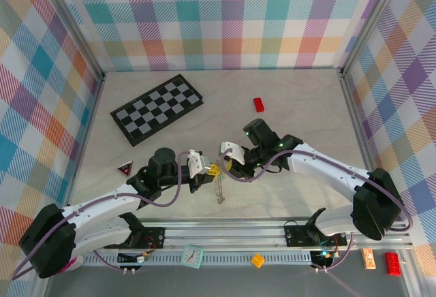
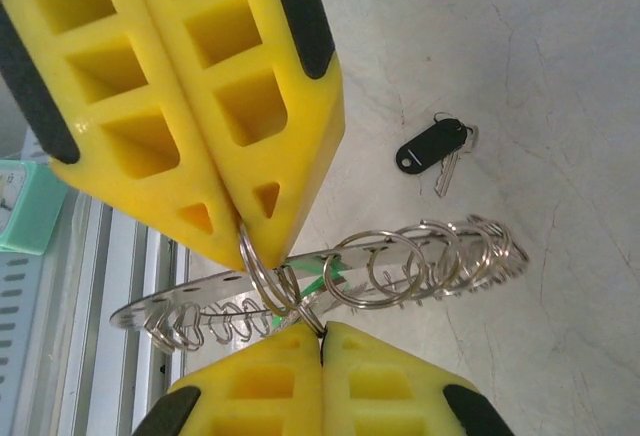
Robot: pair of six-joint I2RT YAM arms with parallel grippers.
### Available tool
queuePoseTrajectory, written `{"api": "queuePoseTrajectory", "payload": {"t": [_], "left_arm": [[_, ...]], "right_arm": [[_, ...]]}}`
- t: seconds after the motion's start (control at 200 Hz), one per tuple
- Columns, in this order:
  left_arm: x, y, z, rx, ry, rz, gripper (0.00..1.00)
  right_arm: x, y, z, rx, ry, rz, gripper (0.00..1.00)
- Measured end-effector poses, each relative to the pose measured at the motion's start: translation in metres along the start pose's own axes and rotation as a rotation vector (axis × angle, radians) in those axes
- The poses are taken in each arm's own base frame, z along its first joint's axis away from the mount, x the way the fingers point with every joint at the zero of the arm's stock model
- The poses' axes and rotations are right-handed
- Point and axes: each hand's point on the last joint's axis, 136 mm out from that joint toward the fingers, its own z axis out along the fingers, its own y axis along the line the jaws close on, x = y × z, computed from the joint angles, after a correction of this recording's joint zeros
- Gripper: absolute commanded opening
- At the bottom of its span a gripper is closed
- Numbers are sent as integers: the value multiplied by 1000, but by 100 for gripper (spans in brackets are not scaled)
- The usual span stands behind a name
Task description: Put the keys on the keyring
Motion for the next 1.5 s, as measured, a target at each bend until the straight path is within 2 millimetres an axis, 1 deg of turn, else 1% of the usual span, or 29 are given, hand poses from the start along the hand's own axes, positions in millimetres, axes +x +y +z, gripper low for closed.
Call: {"api": "queuePoseTrajectory", "payload": {"t": [0.04, 0.085, 0.205, 0.315, 0.545, 0.72, 0.81, 0.845, 0.97, 1.07, 1.12, 1.15, 1.18, 1.29, 1.37, 1.5], "left_arm": [[-2, 0, 0, 0, -9, 4, 0], [-4, 1, 0, -2, -17, 8, 0], [-7, 1, 0, -4, -32, 14, 0], [-9, 1, 0, -3, -43, 14, 0], [-11, 0, 0, 3, -63, 5, 0], [-14, -1, 0, 11, -76, -4, 0], [-13, -2, 0, 15, -75, -5, 0], [-13, -2, 0, 15, -75, -6, 0], [-11, -2, 1, 13, -70, -13, 0], [-9, -1, 1, 13, -65, -19, 0], [-9, -1, 1, 13, -66, -19, 10], [-9, -1, 1, 9, -65, -21, 19], [-9, 0, 1, 5, -63, -24, 23], [-6, 4, 2, -15, -34, -24, 27], [-2, 7, 2, -29, 4, -16, 28], [-2, 11, 2, -42, 66, 6, 26]], "right_arm": [[-2, 0, -3, 13, -11, -13, 25], [-3, 1, -7, 26, -25, -21, 27], [-4, 5, -18, 60, -65, -53, 29], [-12, 10, -23, 58, -110, -79, 29], [-25, 12, -23, 33, -169, -94, 27], [-26, 10, -17, 16, -180, -79, 24], [-26, 9, -16, 18, -181, -73, 21], [-26, 8, -15, 19, -180, -71, 18], [-23, 9, -13, 17, -179, -69, 0], [-21, 10, -13, 14, -178, -71, 0], [-21, 10, -13, 15, -178, -74, 0], [-21, 10, -13, 15, -177, -77, 0], [-21, 10, -13, 15, -174, -80, 0], [-15, 9, -13, 21, -140, -72, 0], [-14, 7, -17, 40, -105, -78, 0], [-20, 1, -21, 71, -42, -104, 0]]}}
